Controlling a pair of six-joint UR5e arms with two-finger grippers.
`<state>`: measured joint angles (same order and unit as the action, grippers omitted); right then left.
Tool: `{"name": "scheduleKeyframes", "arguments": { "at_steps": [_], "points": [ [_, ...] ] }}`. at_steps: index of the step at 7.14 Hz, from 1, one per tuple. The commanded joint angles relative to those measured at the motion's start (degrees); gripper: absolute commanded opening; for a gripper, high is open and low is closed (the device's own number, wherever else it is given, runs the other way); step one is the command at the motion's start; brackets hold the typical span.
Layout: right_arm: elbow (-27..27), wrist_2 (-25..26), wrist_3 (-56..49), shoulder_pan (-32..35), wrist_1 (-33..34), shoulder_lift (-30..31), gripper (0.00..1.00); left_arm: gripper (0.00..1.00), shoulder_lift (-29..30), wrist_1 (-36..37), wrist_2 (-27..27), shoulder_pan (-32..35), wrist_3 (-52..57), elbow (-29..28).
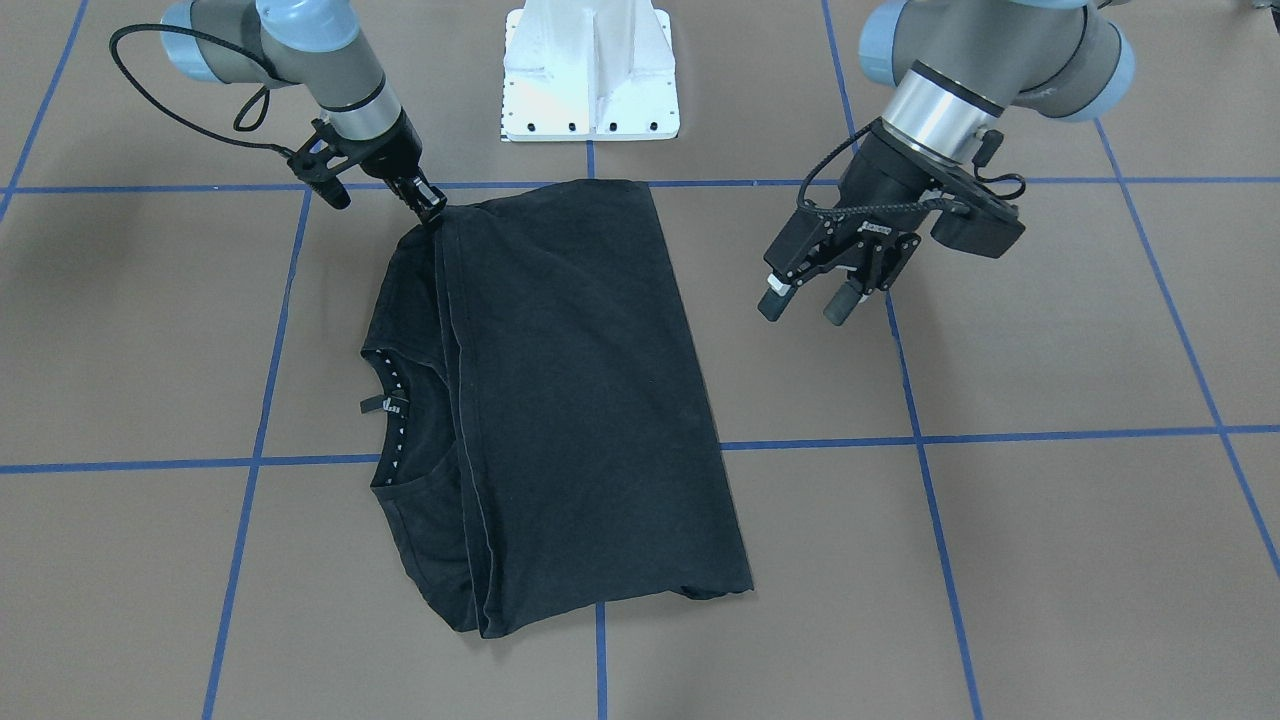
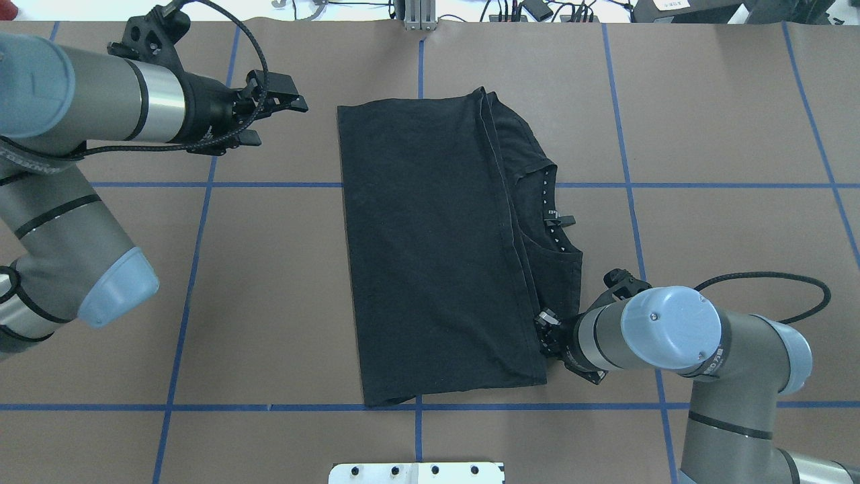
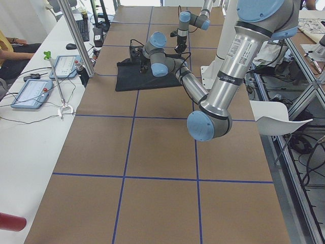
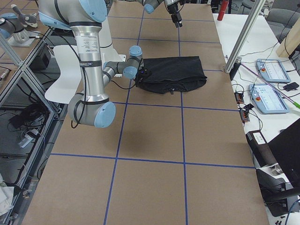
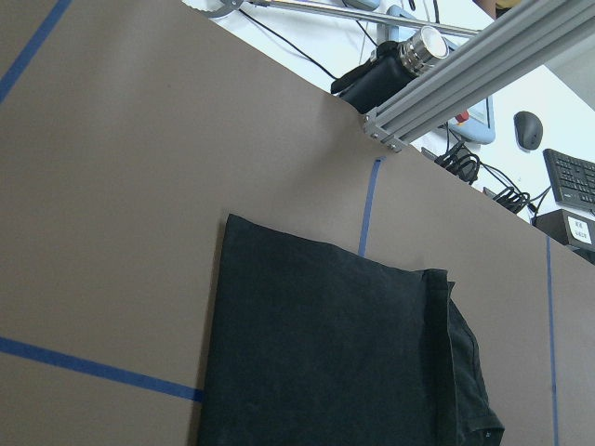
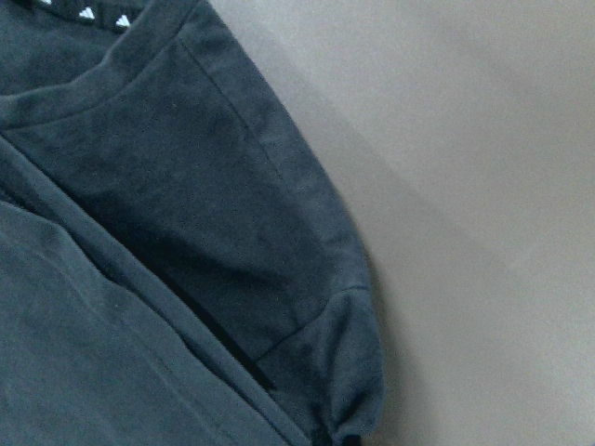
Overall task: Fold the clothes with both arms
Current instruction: 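Lower the left gripper to the shirt's near corner beside the right gripper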
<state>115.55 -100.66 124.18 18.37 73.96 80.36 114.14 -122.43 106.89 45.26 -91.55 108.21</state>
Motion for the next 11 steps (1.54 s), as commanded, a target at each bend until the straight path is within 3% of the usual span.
{"name": "scheduleKeyframes", "arguments": {
  "at_steps": [1, 2, 3, 6, 9, 11],
  "points": [
    [4.85, 1.96, 0.27, -3.33, 7.49, -0.56, 0.00, 1.00, -5.55, -0.09, -0.46, -5.59, -3.01, 5.49],
    [4.86, 2.48, 0.27, -4.21, 7.60, -0.56, 0.00, 1.00, -11.68, -0.18, -2.55, -9.37, -5.98, 10.13],
    [4.86, 2.75, 0.45, -4.92, 7.60, -0.56, 0.00, 1.00, -12.61, -0.09, -5.44, -14.02, -12.45, 10.53],
    [4.69, 2.93, 0.54, -6.15, 7.69, -1.78, 0.00, 1.00, -13.06, -0.09, -5.99, -24.84, -21.45, 10.01],
    [4.78, 2.84, 0.54, -6.07, 7.69, -1.79, 0.00, 0.97, -12.01, -0.26, -6.08, -29.87, -22.62, 6.23],
    [4.86, 2.84, 0.54, -5.81, 7.69, -1.79, 0.00, 0.89, -11.92, -0.26, -7.65, -32.24, -22.79, 5.61]
  ]
}}
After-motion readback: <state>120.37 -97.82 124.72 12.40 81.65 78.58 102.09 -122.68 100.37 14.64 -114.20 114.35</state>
